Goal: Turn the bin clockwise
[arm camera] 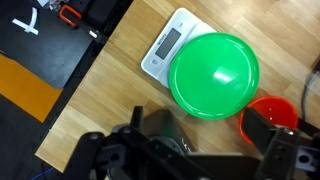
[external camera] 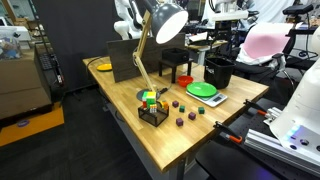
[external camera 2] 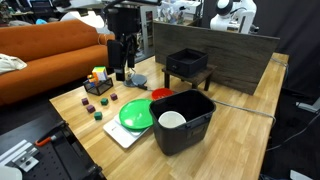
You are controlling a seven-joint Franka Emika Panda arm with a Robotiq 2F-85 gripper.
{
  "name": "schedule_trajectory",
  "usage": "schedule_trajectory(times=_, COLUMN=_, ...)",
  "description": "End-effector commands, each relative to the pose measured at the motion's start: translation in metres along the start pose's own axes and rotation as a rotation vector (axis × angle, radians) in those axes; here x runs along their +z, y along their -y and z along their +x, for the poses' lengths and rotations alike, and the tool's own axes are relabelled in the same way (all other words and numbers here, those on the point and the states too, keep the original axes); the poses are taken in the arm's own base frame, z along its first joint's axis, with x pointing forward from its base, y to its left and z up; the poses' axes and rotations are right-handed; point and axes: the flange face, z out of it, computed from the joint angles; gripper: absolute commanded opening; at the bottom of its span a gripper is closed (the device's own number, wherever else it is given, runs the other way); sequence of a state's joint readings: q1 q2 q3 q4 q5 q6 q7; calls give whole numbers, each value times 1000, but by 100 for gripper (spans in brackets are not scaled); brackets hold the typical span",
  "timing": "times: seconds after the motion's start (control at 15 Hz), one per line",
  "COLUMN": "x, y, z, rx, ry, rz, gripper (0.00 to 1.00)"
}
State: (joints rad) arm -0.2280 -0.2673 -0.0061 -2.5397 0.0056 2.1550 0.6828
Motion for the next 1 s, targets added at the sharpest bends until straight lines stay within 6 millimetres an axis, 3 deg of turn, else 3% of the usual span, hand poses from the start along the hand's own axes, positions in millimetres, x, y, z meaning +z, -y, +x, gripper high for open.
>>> schedule_trajectory(times=0.0, x=17, y=6, z=28, rx=57, ry=7, rz=-40, gripper=100)
schedule_trajectory(times=0.27, x=37, y=-6, z=72, rx=150, ry=29, rz=-81, gripper=100)
schedule_trajectory(times=0.47, x=41, y=-16, z=103, rx=185, ry=56, rz=-85, gripper=100)
schedule_trajectory(times=0.53, x=42, y=-19, z=91, rx=176, ry=43, rz=-75, gripper=100)
schedule_trajectory(times=0.67, x=44, y=-19, z=102, rx=188, ry=44, rz=-78, gripper=100)
schedule_trajectory(times=0.93, x=44, y=-16, z=101, rx=183, ry=44, rz=-80, gripper=100)
